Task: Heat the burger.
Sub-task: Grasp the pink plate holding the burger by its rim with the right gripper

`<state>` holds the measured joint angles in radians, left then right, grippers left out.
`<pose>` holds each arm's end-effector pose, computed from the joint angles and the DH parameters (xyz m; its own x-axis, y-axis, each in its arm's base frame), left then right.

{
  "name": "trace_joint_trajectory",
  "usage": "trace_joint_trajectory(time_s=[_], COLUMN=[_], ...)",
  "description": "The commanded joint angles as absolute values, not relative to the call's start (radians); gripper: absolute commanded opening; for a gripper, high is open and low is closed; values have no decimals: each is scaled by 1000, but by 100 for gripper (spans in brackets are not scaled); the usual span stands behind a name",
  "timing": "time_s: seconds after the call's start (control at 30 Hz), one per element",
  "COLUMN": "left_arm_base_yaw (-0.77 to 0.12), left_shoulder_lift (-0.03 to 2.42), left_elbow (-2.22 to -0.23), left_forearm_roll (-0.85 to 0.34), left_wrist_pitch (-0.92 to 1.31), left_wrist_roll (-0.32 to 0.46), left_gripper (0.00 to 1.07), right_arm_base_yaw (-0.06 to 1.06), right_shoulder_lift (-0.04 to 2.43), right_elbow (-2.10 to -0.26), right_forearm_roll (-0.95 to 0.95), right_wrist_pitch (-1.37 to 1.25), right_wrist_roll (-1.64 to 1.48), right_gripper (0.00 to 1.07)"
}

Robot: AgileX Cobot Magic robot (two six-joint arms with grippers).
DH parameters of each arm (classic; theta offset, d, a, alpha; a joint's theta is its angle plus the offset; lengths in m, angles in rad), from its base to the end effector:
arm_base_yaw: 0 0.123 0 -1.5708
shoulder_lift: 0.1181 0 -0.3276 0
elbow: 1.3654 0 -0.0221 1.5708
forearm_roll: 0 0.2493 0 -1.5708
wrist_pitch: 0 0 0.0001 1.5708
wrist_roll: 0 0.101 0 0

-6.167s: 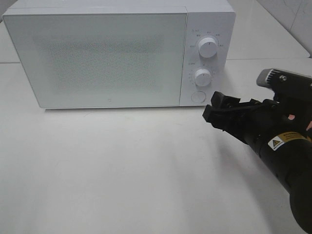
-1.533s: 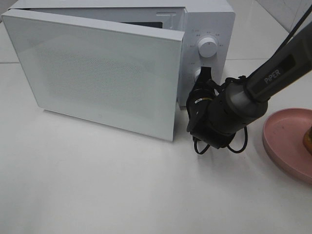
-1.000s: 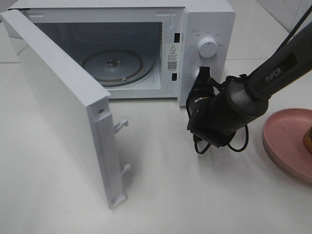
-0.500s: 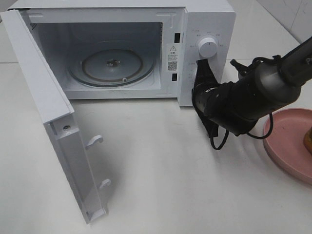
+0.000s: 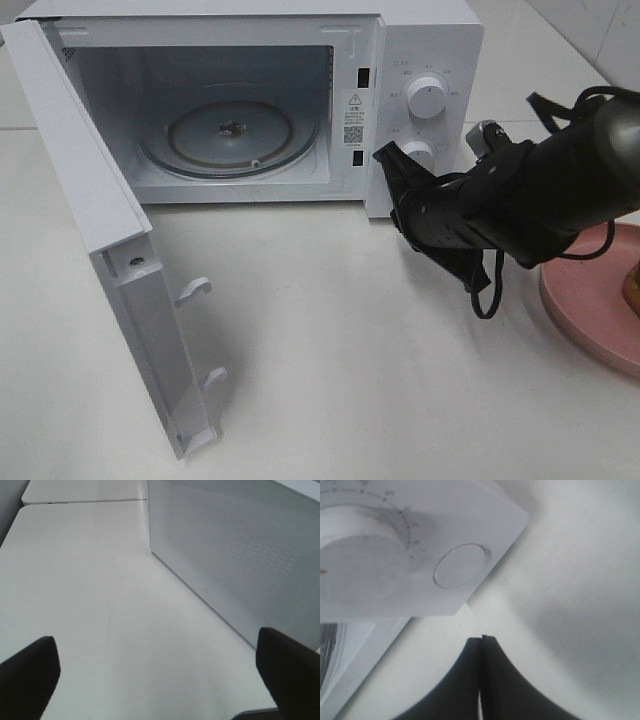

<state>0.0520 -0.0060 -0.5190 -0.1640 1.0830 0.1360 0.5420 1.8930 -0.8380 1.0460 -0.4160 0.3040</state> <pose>-0.0441 -0.0169 0.2761 -0.4426 0.0350 -0.8960 0.1034 0.9946 -0.0122 0.3338 0.1599 0.1620 -0.4054 0.8126 -0.4187 0.4962 0.5803 0.6458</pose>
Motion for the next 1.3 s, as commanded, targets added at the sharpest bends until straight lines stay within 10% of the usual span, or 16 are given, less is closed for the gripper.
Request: trace_joint_trajectory(time_s=[0.03, 1.3], left_arm_base_yaw=[54, 54], left_shoulder_lift=[-23, -23], left_elbow=[-516, -516], left_forearm_roll=[-170, -170], left_wrist_pitch=[1072, 1072], left_wrist_roll=[130, 130], left_gripper=[100, 100], right_arm_base_yaw=[496, 193], right_shoulder_lift=[1823, 1565], right_elbow=[-835, -850], right_forearm_roll=[1040, 234], right_wrist_pitch=[-252, 675], right_wrist_roll=[56, -229], right_gripper=[0, 18])
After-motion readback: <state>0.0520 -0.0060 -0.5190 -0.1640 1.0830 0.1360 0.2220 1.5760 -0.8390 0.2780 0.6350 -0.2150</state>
